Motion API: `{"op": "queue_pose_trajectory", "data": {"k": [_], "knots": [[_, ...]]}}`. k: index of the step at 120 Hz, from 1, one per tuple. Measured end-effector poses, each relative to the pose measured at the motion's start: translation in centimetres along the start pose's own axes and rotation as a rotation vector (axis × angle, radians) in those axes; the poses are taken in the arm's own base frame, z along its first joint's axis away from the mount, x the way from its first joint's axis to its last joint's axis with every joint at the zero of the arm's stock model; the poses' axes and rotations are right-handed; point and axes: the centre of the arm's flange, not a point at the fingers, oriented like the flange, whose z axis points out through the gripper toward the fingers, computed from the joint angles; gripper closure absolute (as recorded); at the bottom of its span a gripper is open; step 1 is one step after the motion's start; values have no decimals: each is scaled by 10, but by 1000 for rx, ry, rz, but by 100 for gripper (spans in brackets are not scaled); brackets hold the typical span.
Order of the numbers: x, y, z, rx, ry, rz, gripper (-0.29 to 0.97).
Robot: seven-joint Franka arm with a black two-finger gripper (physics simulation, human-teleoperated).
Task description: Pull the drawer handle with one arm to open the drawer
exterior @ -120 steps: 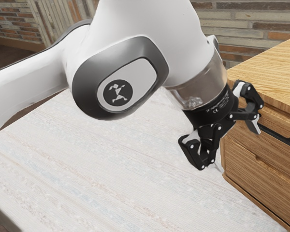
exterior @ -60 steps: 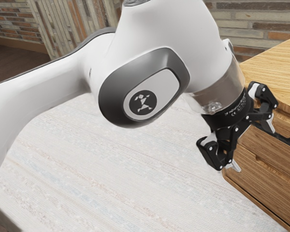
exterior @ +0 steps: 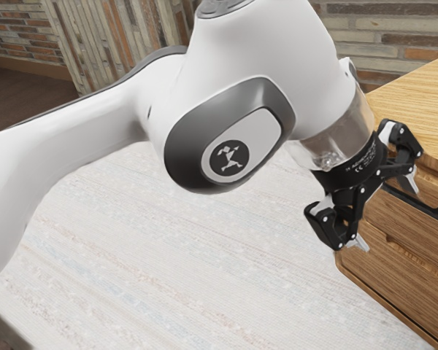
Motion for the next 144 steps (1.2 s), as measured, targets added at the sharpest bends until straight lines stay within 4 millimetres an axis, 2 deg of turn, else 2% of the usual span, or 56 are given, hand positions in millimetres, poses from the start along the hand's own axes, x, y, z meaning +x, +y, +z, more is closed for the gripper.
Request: {"op": "queue_pose_trajectory", "data": {"k": [22,48,66,99,126,144], "knots": [[-4,3,4,-4,1,15,0],[10,6,8,-6,13,10,0],[11,7,11,-9,15,21,1],[13,7,12,-11,15,32,30],[13,6,13,-11,15,39,46],[13,3,10,-10,13,44,51]]}}
